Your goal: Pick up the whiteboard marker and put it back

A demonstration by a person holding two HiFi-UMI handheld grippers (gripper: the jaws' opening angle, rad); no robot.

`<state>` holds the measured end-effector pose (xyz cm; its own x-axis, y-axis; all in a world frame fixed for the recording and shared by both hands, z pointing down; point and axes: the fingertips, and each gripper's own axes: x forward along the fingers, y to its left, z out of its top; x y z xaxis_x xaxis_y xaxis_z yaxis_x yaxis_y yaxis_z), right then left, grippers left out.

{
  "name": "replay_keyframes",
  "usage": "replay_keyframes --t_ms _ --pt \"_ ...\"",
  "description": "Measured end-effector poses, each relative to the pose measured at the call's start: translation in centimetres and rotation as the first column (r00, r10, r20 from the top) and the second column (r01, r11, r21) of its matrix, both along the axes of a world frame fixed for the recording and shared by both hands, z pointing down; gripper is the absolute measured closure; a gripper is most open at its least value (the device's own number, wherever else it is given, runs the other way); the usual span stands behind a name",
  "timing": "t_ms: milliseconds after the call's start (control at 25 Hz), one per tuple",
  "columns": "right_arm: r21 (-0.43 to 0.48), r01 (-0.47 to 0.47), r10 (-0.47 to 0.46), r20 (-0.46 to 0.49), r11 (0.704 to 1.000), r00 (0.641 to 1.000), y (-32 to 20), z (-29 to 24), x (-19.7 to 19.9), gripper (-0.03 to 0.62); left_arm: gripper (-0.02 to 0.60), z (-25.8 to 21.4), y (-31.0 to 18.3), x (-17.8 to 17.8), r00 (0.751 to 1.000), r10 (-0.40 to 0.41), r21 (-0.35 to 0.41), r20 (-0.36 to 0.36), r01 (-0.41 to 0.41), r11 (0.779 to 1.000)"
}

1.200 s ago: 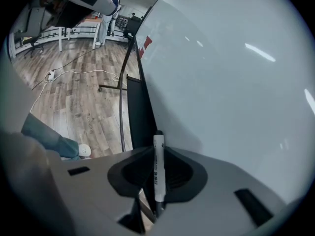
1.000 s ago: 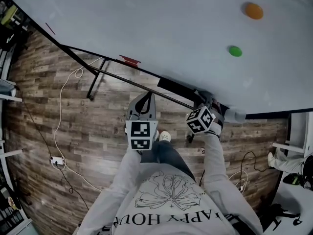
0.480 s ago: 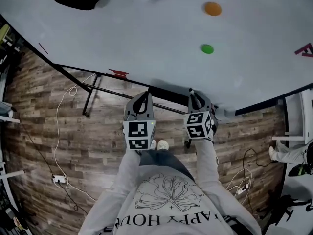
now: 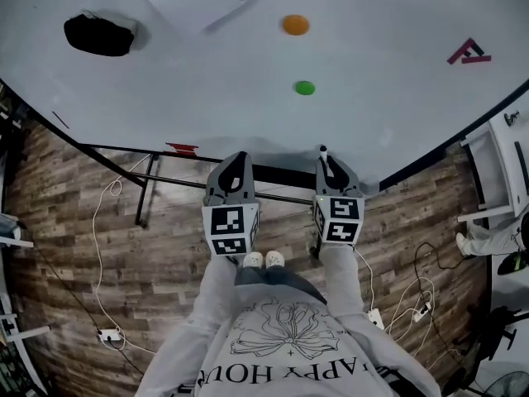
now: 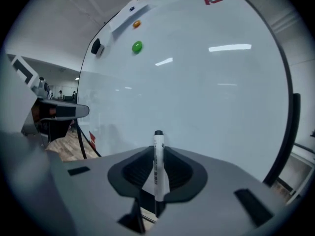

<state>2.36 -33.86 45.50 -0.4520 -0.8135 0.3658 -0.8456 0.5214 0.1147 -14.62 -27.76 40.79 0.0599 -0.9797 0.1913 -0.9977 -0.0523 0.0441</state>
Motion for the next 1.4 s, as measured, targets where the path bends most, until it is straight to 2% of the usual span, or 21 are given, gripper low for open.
replay_keyframes --t_ms 280,480,640,920,1400 --pt "0.066 -0.103 0.096 0.102 0.992 0.99 0.1 -3.2 3.9 0.53 0.574 -1.4 -1.3 3.4 0.997 0.074 0.031 0.006 -0.074 0.997" --pt "0.148 -0.211 0.182 0.188 0.966 0.965 -0.1 -6.1 8.6 0.53 0.574 -2.2 -2.4 6.2 0.991 0.13 0.048 0.011 -0.13 0.99" --pt "0.182 -0.289 0.249 0.212 0.94 0.945 -0.3 -6.9 12.4 0.53 0.574 -2.4 -3.3 8.6 0.984 0.174 0.053 0.026 -0.175 0.983" --pt "0.172 -0.37 0.326 0.24 0.913 0.915 -1.0 -5.2 16.8 0.53 0.574 -1.7 -4.3 12.0 0.971 0.237 0.034 0.03 -0.238 0.971" --pt "0.088 -0.39 0.358 0.254 0.917 0.899 -2.5 1.1 18.4 0.528 0.574 1.5 -4.6 12.0 0.972 0.231 -0.051 0.039 -0.229 0.972"
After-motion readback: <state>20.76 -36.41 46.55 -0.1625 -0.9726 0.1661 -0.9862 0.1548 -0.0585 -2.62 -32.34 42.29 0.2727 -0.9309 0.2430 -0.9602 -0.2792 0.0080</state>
